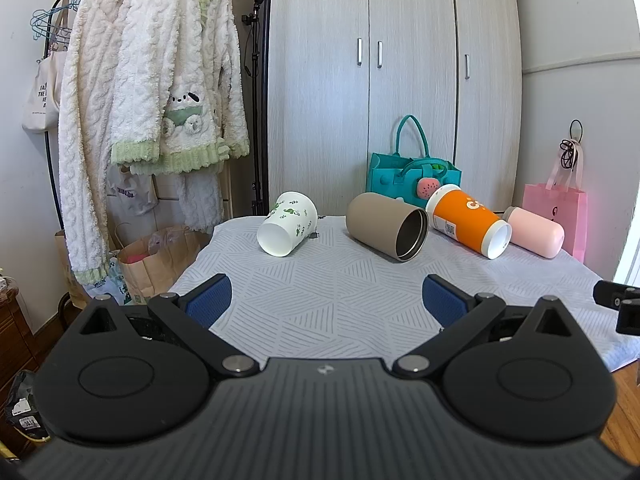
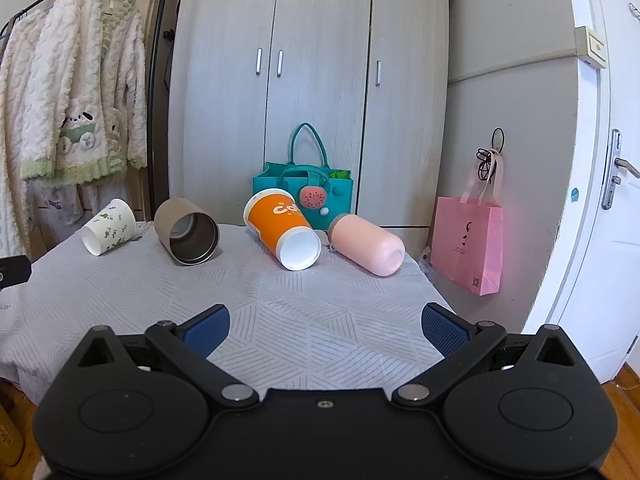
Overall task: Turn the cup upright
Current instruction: 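Move the left tool toward the tan tumbler lying on its side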
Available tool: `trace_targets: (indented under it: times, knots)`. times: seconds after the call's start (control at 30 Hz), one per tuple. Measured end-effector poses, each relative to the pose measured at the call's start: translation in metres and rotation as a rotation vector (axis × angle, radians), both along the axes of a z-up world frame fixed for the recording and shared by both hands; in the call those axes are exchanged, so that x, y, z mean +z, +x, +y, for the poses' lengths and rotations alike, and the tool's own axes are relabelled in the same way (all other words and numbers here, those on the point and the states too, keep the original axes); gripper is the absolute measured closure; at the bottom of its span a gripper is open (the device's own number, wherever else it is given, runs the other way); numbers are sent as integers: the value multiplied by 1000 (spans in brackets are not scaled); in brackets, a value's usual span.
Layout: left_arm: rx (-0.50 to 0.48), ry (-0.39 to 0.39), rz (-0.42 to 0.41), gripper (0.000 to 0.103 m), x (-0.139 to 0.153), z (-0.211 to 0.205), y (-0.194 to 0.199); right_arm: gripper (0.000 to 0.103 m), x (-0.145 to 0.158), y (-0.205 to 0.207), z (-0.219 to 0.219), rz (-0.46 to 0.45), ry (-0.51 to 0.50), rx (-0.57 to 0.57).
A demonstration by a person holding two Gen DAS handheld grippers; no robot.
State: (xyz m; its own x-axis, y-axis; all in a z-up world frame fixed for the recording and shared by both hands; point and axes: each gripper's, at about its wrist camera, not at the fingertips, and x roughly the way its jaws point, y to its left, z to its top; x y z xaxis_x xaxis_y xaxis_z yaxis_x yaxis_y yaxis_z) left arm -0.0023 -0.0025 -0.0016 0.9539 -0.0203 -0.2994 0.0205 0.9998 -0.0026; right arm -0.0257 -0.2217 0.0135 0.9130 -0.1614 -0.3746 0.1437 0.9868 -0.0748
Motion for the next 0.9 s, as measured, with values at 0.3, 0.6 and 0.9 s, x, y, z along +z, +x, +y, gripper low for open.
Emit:
trace_targets:
  times: [0.3,0.6,0.9]
  knots:
    - [11,-1,31,0,0,2,9,0,9,2,1,19,5,85]
    - [-18,-63,78,0,29,19,37,0,56,33,10,68,4,346]
    - [-43,-58,121,0,60,31,90,0,90,88,34,180,23,624]
